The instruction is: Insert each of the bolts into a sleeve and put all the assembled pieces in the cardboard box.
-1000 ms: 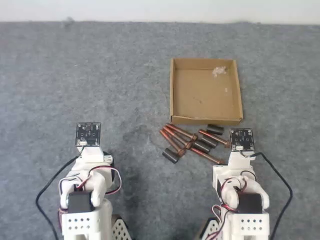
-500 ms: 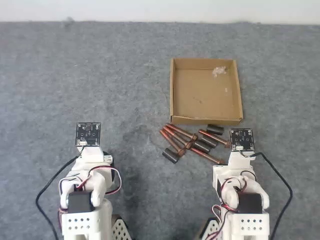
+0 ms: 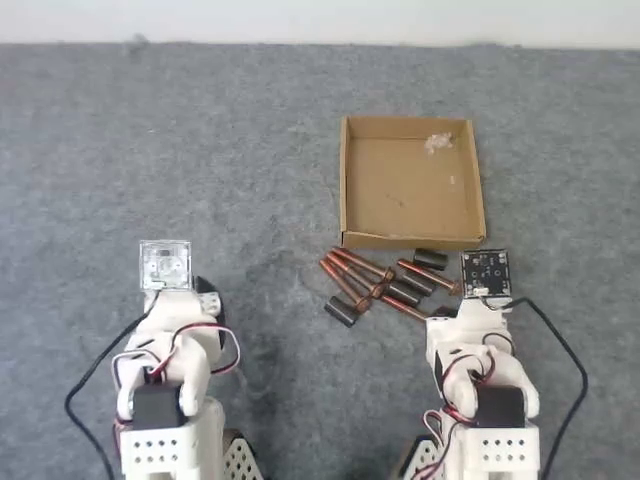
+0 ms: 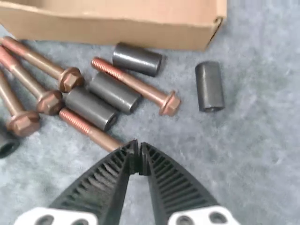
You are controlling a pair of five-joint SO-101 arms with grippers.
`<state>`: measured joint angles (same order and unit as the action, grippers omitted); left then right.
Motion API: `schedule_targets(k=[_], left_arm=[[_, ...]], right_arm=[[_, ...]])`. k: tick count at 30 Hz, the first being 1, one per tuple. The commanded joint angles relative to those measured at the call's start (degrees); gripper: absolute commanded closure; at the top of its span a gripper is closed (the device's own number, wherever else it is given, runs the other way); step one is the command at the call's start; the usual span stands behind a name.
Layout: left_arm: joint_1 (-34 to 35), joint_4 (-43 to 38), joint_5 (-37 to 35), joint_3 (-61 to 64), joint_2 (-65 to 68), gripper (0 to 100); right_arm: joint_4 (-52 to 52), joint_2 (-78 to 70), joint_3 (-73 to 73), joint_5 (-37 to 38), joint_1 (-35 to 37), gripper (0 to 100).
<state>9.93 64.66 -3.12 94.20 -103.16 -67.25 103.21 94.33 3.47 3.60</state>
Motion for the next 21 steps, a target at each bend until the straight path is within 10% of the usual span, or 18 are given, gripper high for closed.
schedule_targets(k=[1, 21], left_arm=[[0.0, -11.0, 5.4, 2.1, -1.1, 92], [-6.9, -4.5, -2.3, -19.7, 19.0, 90]], right_arm=[[1.3, 0.7, -0.4, 10.7, 0.7, 98.8], [0.0, 0.7, -1.1, 15.6, -3.4, 98.9]])
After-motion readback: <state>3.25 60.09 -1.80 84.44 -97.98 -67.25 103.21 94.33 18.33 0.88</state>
